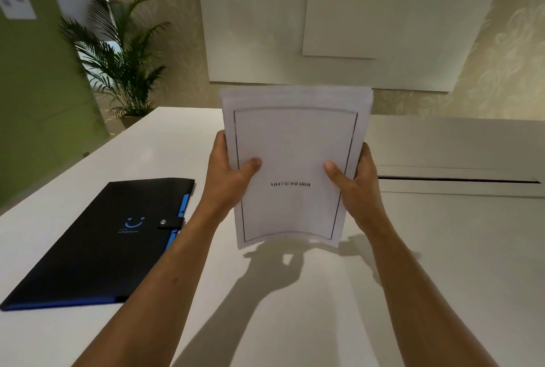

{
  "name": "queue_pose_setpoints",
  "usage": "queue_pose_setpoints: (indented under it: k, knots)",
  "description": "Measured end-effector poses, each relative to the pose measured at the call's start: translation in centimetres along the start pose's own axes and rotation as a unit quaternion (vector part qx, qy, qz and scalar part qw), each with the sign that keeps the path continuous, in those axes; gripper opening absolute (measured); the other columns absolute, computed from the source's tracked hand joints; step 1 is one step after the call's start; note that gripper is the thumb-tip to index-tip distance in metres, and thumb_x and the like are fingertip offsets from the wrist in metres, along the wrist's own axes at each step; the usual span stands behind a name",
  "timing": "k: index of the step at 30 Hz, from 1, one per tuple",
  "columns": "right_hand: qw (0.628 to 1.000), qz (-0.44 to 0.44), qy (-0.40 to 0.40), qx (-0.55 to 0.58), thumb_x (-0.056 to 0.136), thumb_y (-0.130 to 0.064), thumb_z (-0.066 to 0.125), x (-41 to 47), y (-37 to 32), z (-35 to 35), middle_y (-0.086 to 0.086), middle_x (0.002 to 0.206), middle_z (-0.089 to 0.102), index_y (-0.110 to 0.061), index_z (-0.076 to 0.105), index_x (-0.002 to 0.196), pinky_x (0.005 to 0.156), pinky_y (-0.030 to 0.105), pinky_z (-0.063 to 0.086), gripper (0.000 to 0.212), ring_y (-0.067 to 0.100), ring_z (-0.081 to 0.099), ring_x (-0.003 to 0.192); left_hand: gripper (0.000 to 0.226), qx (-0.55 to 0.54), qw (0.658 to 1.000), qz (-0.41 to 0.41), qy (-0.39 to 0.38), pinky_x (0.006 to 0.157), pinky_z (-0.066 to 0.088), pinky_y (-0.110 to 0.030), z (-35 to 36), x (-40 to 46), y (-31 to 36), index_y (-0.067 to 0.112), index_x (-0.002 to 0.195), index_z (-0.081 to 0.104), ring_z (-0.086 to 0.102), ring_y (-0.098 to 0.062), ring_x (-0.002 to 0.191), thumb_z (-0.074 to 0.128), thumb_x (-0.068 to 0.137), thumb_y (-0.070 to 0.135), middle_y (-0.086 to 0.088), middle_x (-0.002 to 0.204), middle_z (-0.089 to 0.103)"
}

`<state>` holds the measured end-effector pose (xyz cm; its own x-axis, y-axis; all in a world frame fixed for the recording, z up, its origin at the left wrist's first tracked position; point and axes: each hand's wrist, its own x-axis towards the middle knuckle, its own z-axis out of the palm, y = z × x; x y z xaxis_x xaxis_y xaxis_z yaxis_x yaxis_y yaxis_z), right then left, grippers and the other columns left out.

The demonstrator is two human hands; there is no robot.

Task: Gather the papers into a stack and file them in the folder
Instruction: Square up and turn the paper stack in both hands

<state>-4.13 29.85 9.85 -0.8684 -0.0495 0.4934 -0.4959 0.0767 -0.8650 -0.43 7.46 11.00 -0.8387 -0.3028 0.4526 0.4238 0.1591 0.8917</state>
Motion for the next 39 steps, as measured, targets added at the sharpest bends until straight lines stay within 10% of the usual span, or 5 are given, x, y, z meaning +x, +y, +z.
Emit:
queue_pose_setpoints:
  k: [21,28,35,39]
  knots:
    - [0.998,0.019,0.050,0.016,0.064,-0.008,0.061,-2.2,2.0,1.3,0.002,0.096,0.061,-0.016,0.048,0.112,0.062,0.016,0.052,0.051,0.009,0.065,0.080,0.044,-0.061,0.994,-0.083,0.045,0.073,0.060,-0.033,1.2,-1.3,-1.4,0.027,0.121,0.043,0.068,-0.018,0.091,0.068,0.086,0.021,0.001,0.112,0.063]
    - [0.987,-0.118,0.095,-0.042,0.076,0.008,0.066,-0.6,-1.3,0.7,-0.014,0.126,0.041,-0.039,0.012,0.146,0.078,0.022,0.056,0.100,0.001,0.058,0.102,0.090,0.041,0.989,0.130,0.054,0.079,0.059,-0.028,1.0,-0.5,1.6,0.043,0.143,0.013,0.062,-0.022,0.105,0.072,0.082,0.013,-0.003,0.129,0.043]
    - [0.968,-0.144,0.106,-0.176,0.075,-0.003,0.066,0.5,-2.9,0.8,-0.003,0.120,0.046,-0.025,0.053,0.126,0.083,0.001,0.035,0.057,-0.013,0.042,0.101,0.061,0.226,0.947,0.222,0.061,0.081,0.039,0.005,1.7,0.6,2.4,0.022,0.136,0.043,0.043,-0.011,0.114,0.068,0.081,0.015,-0.011,0.136,0.042]
    - [0.970,-0.146,0.117,-0.154,0.076,0.001,0.065,0.4,-3.1,0.7,-0.011,0.121,0.048,-0.022,0.049,0.129,0.091,0.003,0.035,0.060,-0.015,0.043,0.106,0.045,0.220,0.944,0.235,0.073,0.080,0.044,-0.002,1.7,0.2,2.5,0.011,0.124,0.052,0.049,-0.011,0.103,0.065,0.081,0.017,-0.010,0.122,0.053]
